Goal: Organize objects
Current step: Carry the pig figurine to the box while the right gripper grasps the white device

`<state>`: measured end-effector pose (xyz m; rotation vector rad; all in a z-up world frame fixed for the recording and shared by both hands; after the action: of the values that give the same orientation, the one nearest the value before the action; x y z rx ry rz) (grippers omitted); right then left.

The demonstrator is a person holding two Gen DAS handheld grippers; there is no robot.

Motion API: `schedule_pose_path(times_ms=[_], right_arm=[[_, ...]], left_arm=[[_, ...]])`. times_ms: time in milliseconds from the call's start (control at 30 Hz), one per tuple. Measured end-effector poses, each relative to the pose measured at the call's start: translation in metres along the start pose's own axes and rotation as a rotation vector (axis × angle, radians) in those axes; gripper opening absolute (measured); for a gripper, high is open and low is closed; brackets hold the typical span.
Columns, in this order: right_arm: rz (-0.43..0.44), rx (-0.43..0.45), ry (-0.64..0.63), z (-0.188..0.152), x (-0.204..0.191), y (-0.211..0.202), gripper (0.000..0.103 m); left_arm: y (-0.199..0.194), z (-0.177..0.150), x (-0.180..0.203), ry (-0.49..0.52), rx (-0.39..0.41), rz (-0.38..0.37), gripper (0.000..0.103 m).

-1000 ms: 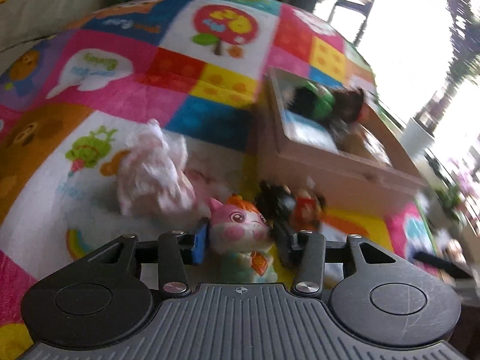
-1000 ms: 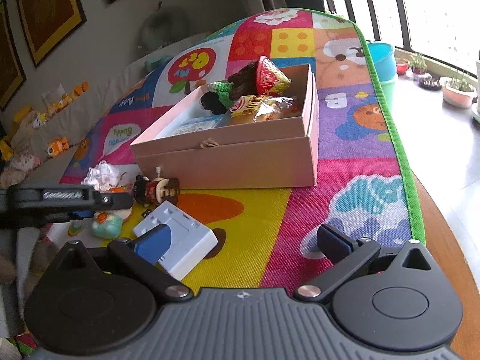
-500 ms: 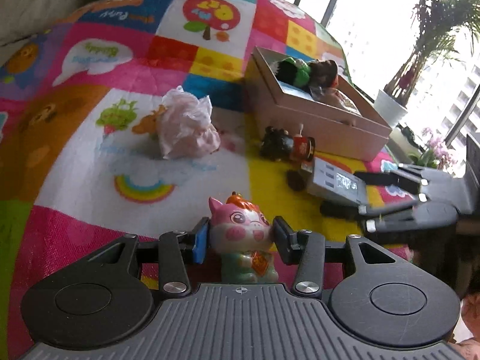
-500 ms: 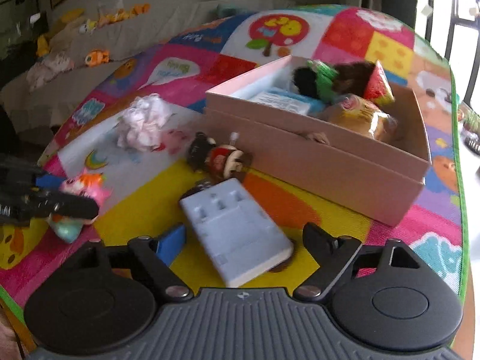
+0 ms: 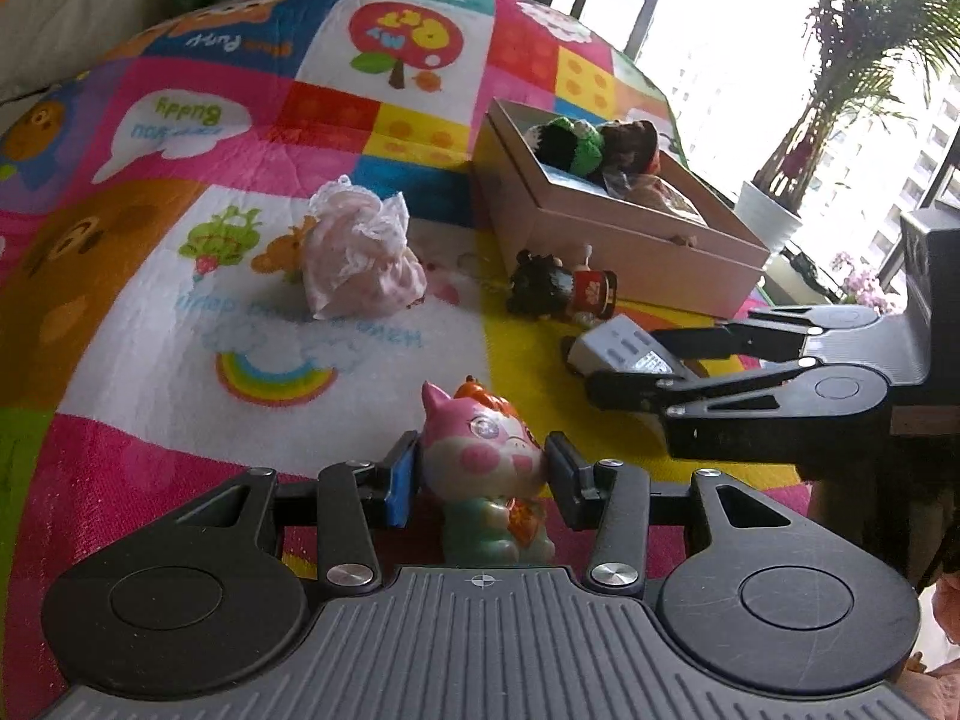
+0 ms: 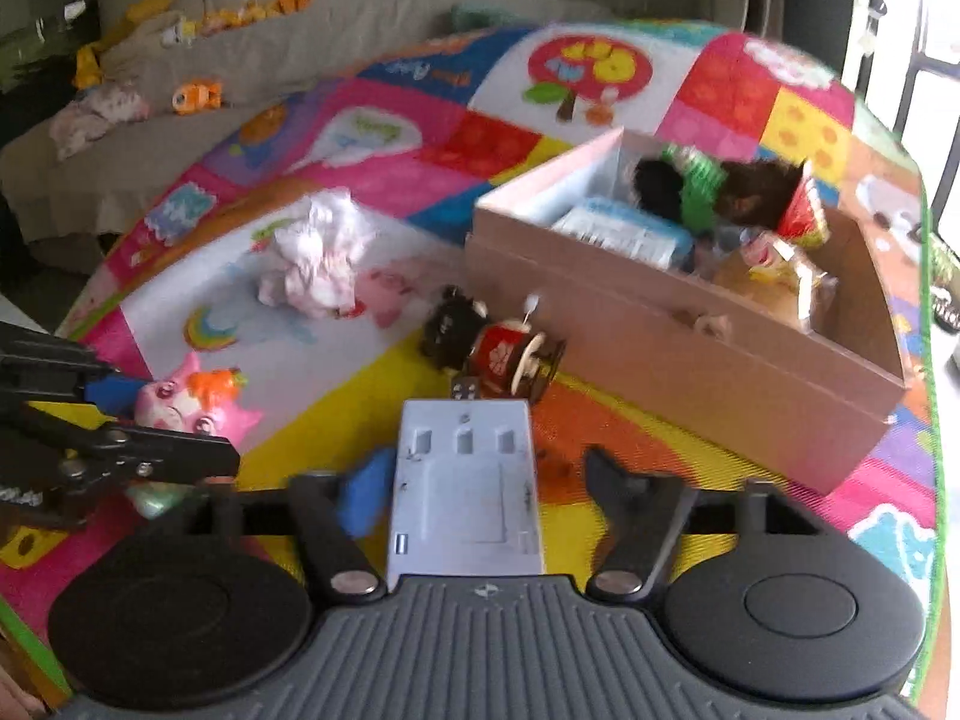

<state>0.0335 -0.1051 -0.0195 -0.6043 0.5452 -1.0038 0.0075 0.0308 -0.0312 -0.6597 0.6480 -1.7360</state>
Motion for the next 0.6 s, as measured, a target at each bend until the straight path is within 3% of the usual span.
schedule_pose_path(times_ms=[33,267,433,600], right_arm=[[0.001,0.005,-0.01,0.0,-0.003,-0.002,0.047],[0.03,0.074,-0.021,-0.011,-0.014,-0.054,0.047],[-0.023,0.175,0.042,-0.018,0.007,-0.097,0.047],[-0.051,0.221,0.102,-0.023,0.025,-0.111,0.047]], left_arm=[[-0.001,0.0,0.0,0.002,0.0,0.001,0.049],[-0.006,0.02,0.011,0.008,0.021,-0.059,0.046],[-0.003,0.086,0.046,0.065,0.153,-0.082,0.046],[0.037,0.146,0.089,0.056,0.221,-0.135,0.048]])
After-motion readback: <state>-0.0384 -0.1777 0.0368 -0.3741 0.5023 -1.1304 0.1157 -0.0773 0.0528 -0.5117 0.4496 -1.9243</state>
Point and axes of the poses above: each gripper's, at about its wrist camera, not at the fingertips, and y roughly the way its jaws point, x to its right, z to its top, the point moved 6 cm from there along y, roughly the way its jaws point, and after that the axes turned 12 degrees about z, right-handed, at the moved point
